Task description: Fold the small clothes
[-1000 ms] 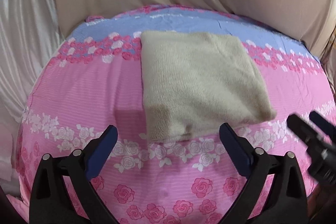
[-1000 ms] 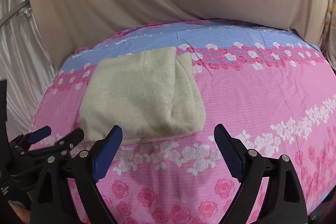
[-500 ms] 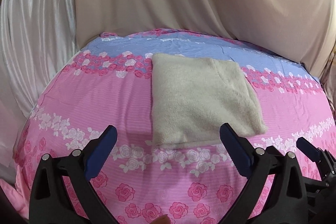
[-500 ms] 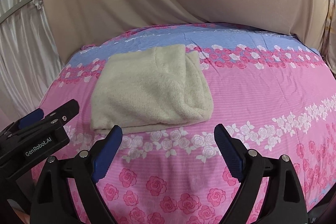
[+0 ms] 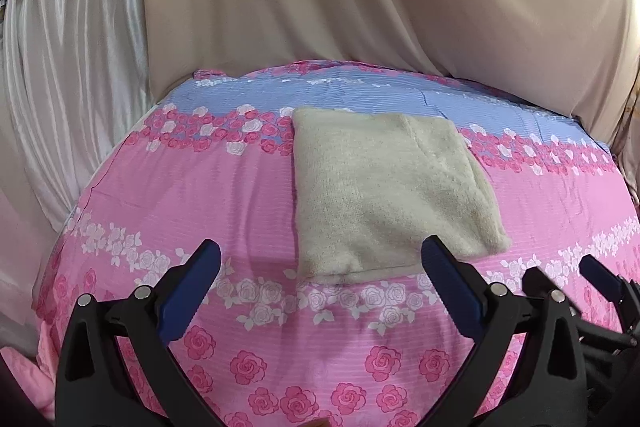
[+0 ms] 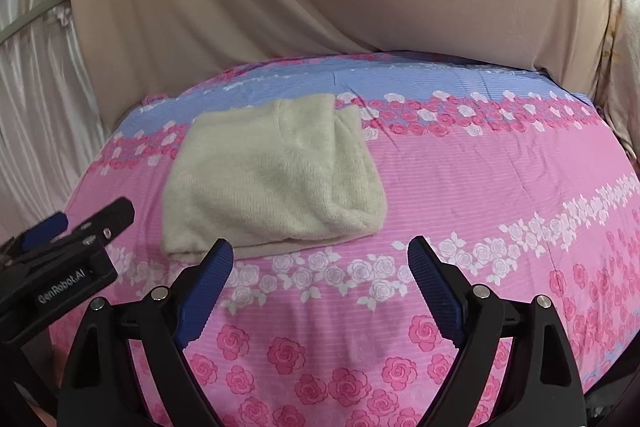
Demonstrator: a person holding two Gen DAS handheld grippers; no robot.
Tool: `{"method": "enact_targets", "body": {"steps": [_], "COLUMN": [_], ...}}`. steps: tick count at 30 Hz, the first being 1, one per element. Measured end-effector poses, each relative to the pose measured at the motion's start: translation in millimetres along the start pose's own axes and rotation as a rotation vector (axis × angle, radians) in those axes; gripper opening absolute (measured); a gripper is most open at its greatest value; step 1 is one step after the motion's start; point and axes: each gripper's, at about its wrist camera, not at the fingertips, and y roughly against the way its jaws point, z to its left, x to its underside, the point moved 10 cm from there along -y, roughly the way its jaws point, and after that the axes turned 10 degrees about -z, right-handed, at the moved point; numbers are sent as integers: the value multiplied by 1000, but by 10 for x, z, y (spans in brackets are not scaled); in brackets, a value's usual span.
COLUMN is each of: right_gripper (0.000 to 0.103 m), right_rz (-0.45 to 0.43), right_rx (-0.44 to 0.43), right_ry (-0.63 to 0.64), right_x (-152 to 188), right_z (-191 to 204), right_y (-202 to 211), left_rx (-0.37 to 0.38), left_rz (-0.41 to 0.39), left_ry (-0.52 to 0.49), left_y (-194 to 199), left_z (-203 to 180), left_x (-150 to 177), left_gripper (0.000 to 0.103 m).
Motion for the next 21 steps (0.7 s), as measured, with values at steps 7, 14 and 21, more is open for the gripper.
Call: {"method": "enact_targets", "body": {"steps": [7,14,21], "right_gripper": [87,87,87], "right_rz": [11,25,51], "right_rx": [-27,-29,-19], "right_ry": [25,14,3], "right_x": [31,72,147], "right_z": [106,118,76], "right_y": [-8,-18,-36], "left_rx": [-14,-23,-7], "left_rz": [36,6,11], "left_ry": [-9,-11,-12], "left_y": [-42,-2,-8], "left_z": [14,23,5], "left_x": [86,74,86], "left_gripper": [98,98,98]}}
